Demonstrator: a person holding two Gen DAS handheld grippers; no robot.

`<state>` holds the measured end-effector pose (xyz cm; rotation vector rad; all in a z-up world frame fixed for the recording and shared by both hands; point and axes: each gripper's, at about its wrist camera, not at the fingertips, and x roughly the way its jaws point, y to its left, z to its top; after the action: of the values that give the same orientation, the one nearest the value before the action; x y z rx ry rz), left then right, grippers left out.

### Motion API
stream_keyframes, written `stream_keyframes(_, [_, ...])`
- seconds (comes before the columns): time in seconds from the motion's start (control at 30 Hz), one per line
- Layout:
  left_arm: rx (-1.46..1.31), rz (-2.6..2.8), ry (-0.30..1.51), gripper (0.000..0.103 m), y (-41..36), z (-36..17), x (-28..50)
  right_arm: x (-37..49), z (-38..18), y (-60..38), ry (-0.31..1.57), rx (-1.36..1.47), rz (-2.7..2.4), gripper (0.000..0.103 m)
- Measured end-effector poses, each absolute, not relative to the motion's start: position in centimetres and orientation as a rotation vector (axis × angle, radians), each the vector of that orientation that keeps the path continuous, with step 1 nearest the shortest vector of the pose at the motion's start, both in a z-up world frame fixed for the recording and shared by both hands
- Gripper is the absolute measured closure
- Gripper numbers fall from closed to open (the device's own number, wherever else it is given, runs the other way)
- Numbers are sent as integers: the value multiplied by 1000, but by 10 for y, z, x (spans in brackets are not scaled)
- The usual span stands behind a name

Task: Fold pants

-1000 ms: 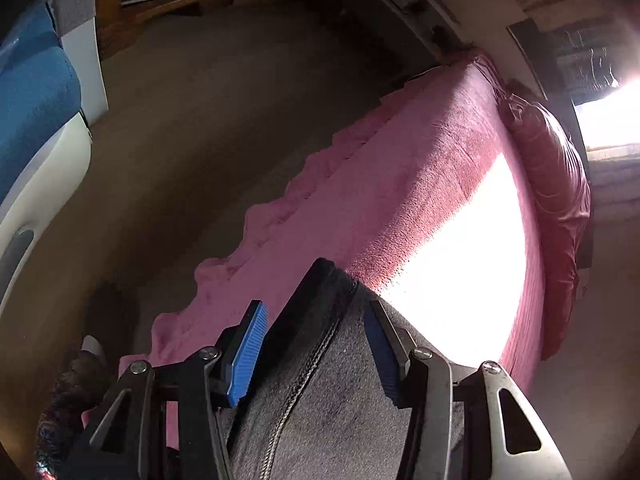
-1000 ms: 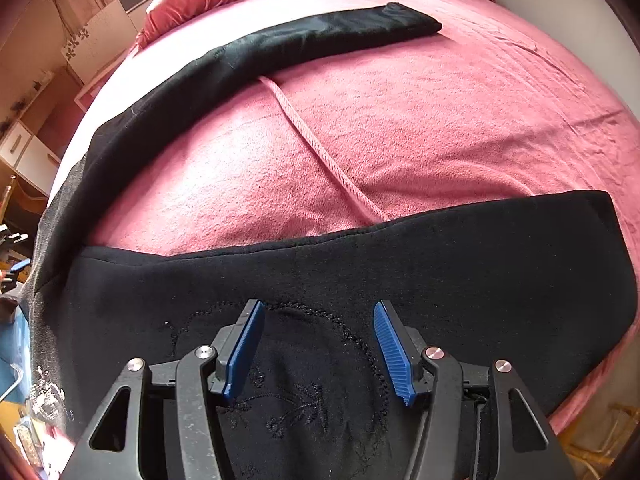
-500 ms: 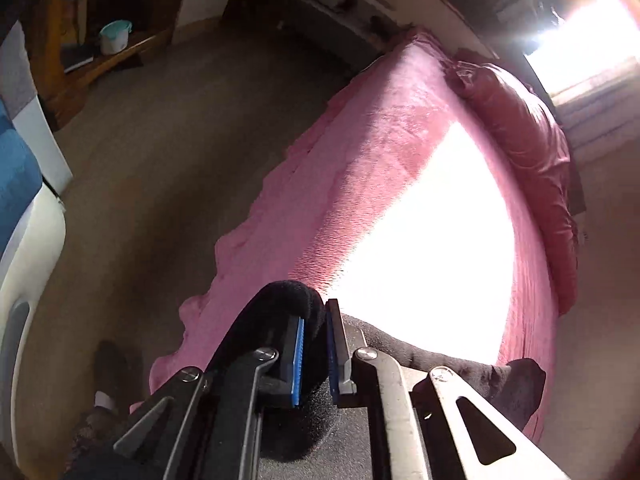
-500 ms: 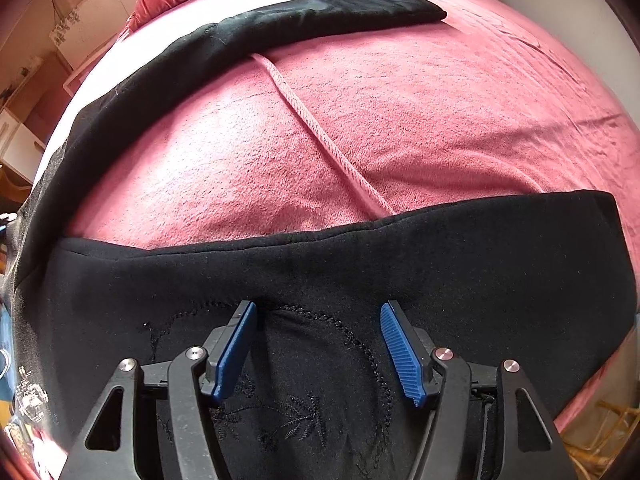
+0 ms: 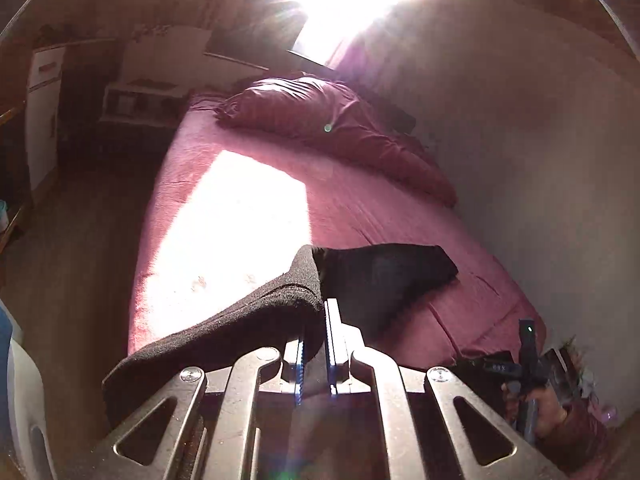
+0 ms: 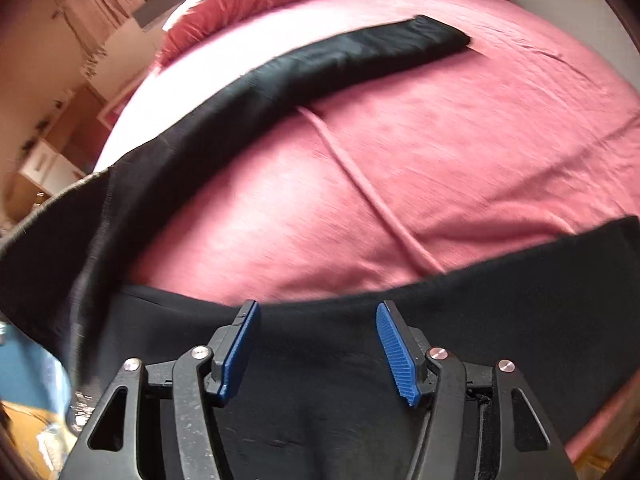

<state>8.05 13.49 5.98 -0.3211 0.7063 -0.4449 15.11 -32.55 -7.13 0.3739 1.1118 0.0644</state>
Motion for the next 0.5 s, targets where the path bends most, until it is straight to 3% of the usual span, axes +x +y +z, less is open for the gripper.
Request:
stream_keyframes(0.23, [-292, -570, 743, 95, 113, 49, 3, 218, -52, -288, 1077, 521, 279, 56])
stream_keyframes(0.5, [-327, -564, 778, 96, 119, 40, -12, 316, -47, -256, 1087, 654, 279, 57])
